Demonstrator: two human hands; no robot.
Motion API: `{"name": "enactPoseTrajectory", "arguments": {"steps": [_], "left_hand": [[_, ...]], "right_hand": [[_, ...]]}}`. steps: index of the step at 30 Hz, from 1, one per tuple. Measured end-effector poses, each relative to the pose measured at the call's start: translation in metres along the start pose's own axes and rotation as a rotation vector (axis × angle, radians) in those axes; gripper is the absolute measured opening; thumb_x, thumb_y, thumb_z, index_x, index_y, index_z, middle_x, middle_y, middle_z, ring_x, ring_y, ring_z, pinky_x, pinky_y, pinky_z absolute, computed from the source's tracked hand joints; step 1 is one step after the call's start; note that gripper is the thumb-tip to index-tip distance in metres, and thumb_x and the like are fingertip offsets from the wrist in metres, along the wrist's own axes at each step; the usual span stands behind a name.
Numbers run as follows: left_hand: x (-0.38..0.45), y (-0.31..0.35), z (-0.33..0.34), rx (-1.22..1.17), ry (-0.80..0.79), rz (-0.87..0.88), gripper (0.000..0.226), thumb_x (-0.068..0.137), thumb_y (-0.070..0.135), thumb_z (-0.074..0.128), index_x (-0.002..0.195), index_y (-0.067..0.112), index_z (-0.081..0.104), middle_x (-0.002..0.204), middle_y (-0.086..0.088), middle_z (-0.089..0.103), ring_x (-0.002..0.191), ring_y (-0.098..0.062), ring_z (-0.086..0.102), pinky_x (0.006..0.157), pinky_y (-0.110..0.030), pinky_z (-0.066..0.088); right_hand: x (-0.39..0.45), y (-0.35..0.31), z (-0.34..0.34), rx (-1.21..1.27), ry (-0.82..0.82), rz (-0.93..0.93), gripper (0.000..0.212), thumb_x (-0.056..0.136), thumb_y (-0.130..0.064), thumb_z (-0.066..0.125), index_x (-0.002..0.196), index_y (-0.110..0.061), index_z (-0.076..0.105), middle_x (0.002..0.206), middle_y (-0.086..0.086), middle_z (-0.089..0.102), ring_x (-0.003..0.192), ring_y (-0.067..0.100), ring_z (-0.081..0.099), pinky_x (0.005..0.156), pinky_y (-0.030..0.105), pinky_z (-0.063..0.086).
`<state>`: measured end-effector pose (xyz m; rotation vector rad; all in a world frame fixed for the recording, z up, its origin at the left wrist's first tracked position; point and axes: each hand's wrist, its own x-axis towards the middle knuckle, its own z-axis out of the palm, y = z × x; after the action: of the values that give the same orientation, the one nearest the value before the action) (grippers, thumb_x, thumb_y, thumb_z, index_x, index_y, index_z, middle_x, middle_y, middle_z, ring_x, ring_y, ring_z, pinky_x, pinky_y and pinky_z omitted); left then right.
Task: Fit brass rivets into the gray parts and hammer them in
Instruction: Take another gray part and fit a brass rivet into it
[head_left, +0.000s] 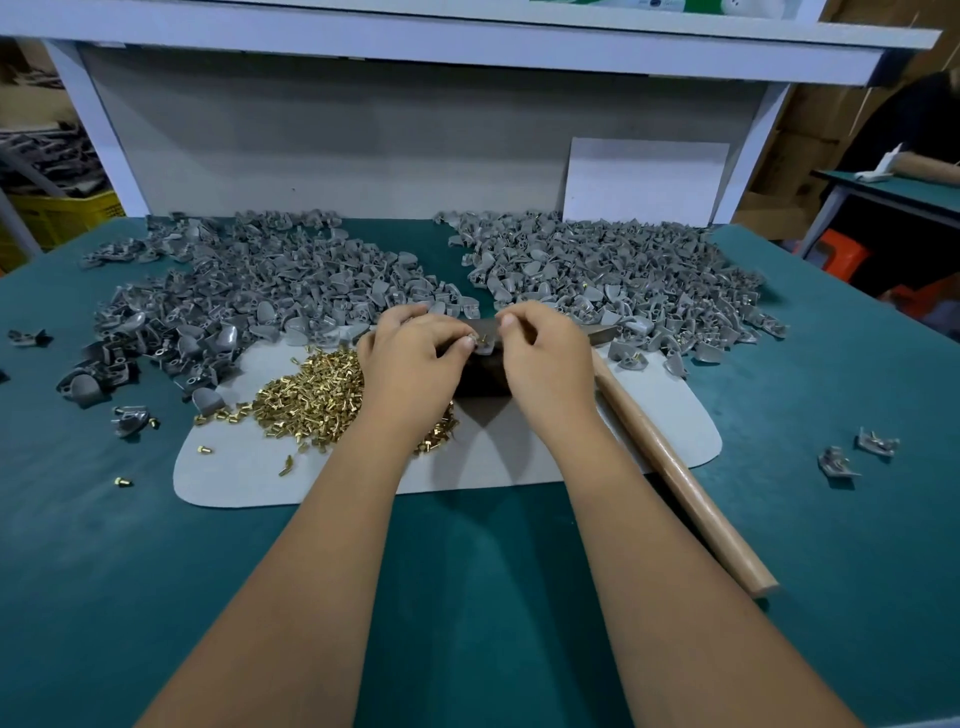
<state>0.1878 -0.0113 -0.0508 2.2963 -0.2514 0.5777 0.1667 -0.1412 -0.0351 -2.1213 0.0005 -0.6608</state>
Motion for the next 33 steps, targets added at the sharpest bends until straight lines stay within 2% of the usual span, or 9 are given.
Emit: {"name": "enactPoseTrajectory", "arguments": {"steps": [3,7,11,17,24,29,33], "left_hand": [[0.0001,-0.0005,0.0001,-0.016,0.006,-0.004,0.015,0.095,0.030,0.063,0.101,0.031,0.076,0.113,0.022,0.067,0.132,-0.013,0.036,0.097,-0.030,0.013],[-0.0013,-0.0002,-0.0006,-0.014,0.013,0.001,0.013,0.093,0.032,0.064,0.098,0.032,0.076,0.100,0.030,0.059,0.131,-0.012,0.037,0.092,-0.028,0.011],[-0.0013,0.0005,-0.0016,-0.021,0.005,-0.002,0.012,0.092,0.033,0.066,0.096,0.032,0.076,0.098,0.031,0.058,0.131,-0.012,0.037,0.093,-0.028,0.011],[-0.0016,0.0019,-0.0048,-0.039,-0.001,-0.014,0.012,0.091,0.034,0.068,0.098,0.032,0.077,0.106,0.025,0.067,0.132,-0.013,0.037,0.099,-0.034,0.015],[-0.0025,0.0034,-0.0043,-0.021,-0.003,-0.016,0.012,0.091,0.034,0.067,0.098,0.033,0.077,0.108,0.024,0.068,0.131,-0.014,0.037,0.102,-0.037,0.017],[-0.0032,0.0035,-0.0035,-0.007,0.004,-0.011,0.011,0.091,0.033,0.066,0.094,0.035,0.077,0.096,0.032,0.059,0.130,-0.013,0.037,0.097,-0.033,0.015],[-0.0034,0.0043,-0.0030,-0.006,0.015,-0.010,0.012,0.092,0.032,0.066,0.094,0.035,0.077,0.096,0.032,0.059,0.130,-0.014,0.037,0.093,-0.029,0.013]], "right_hand": [[0.0029,0.0016,0.0000,0.096,0.002,0.079,0.019,0.095,-0.020,0.049,0.094,-0.020,0.068,0.087,-0.005,0.068,0.087,0.015,0.062,0.081,0.037,0.051],[0.0029,0.0025,0.0008,0.081,-0.023,0.072,0.017,0.092,-0.020,0.052,0.091,-0.021,0.070,0.083,-0.013,0.064,0.085,0.009,0.059,0.075,0.028,0.045],[0.0037,0.0027,0.0013,0.040,-0.059,0.056,0.015,0.089,-0.022,0.057,0.085,-0.019,0.071,0.083,-0.010,0.066,0.083,0.009,0.059,0.075,0.029,0.046],[0.0052,0.0020,0.0030,-0.021,-0.053,0.011,0.006,0.084,-0.016,0.067,0.079,-0.018,0.071,0.080,-0.009,0.065,0.078,0.011,0.060,0.077,0.034,0.050],[0.0019,-0.0010,0.0061,-0.087,-0.005,-0.068,0.018,0.082,-0.010,0.065,0.069,-0.021,0.063,0.074,-0.013,0.052,0.075,0.016,0.056,0.080,0.043,0.047],[-0.0003,-0.0006,0.0074,-0.141,-0.006,-0.129,0.014,0.083,-0.008,0.063,0.072,-0.016,0.062,0.077,-0.011,0.053,0.078,0.019,0.055,0.079,0.045,0.046],[0.0028,-0.0034,0.0056,-0.191,-0.026,-0.104,0.013,0.083,-0.012,0.062,0.072,-0.018,0.062,0.080,-0.009,0.055,0.082,0.018,0.056,0.080,0.043,0.046]]}}
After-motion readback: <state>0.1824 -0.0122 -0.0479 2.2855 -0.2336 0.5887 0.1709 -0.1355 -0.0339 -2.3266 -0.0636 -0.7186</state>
